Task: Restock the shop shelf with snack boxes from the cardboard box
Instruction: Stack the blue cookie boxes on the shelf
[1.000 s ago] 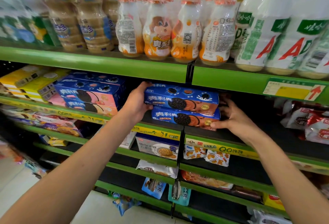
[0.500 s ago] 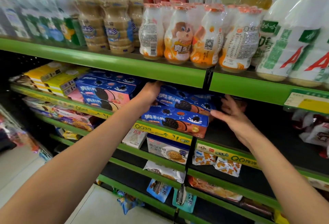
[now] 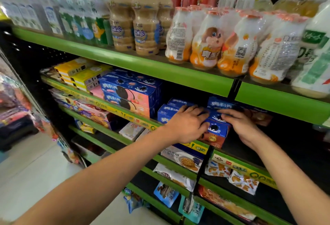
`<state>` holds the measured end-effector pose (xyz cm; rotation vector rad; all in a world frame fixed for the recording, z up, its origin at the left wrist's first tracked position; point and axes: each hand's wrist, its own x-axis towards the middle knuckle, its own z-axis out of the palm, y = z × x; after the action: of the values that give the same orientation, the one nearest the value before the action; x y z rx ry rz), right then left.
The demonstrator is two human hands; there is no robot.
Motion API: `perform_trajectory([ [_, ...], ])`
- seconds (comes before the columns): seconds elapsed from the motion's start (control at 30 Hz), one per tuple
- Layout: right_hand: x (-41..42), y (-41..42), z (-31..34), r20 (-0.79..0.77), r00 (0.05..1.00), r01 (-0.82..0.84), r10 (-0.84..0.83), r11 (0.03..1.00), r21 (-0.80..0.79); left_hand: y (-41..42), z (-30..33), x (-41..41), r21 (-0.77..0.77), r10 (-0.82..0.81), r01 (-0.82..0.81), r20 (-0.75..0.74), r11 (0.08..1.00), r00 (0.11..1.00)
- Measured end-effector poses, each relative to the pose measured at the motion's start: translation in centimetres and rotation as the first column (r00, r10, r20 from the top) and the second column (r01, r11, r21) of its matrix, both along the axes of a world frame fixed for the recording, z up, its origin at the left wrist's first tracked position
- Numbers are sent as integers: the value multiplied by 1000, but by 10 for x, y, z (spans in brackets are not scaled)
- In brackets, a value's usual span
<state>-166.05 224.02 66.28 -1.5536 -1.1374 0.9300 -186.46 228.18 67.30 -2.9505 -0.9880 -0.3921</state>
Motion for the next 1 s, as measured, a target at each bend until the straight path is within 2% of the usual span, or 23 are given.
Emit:
perform_trajectory([
  [0.2, -21, 11, 1, -24, 1000, -5, 4, 1000, -19, 6, -5, -16, 52, 15, -21, 112, 998, 994],
  [0.33, -33, 15, -1, -10, 999, 49, -49, 999, 10, 4, -6, -20, 95, 24, -39, 155, 995, 988],
  [0.47, -41, 19, -4, -19, 996, 90, -90, 995, 30, 6, -4, -24, 100, 57, -72, 145, 992, 988],
  [0.67, -44, 17, -2, 58, 995, 78, -81, 996, 42, 7, -2, -24, 82, 89, -99, 117, 992, 989],
  [0.77, -42, 16, -1, 31, 999, 20, -21, 999, 29, 8, 0, -21, 50, 97, -105, 137, 993, 986],
  [0.87, -32, 11, 4, -81, 992, -100, 101, 995, 24, 10, 2, -17, 14, 75, -78, 155, 997, 985],
  [0.9, -26, 9, 7, -51, 993, -104, 106, 994, 34, 11, 2, -16, 5, 71, -73, 160, 997, 984],
  [0.93, -19, 6, 10, 61, 995, -80, 78, 996, 39, 12, 2, -16, -1, 71, -72, 164, 997, 984],
  [0.97, -11, 5, 11, 240, 971, -34, 21, 998, 49, 12, 1, -17, -5, 74, -74, 165, 997, 983],
  [1.0, -2, 3, 10, 451, 891, 18, -43, 998, 60, 11, 1, -17, -8, 77, -77, 168, 997, 983],
])
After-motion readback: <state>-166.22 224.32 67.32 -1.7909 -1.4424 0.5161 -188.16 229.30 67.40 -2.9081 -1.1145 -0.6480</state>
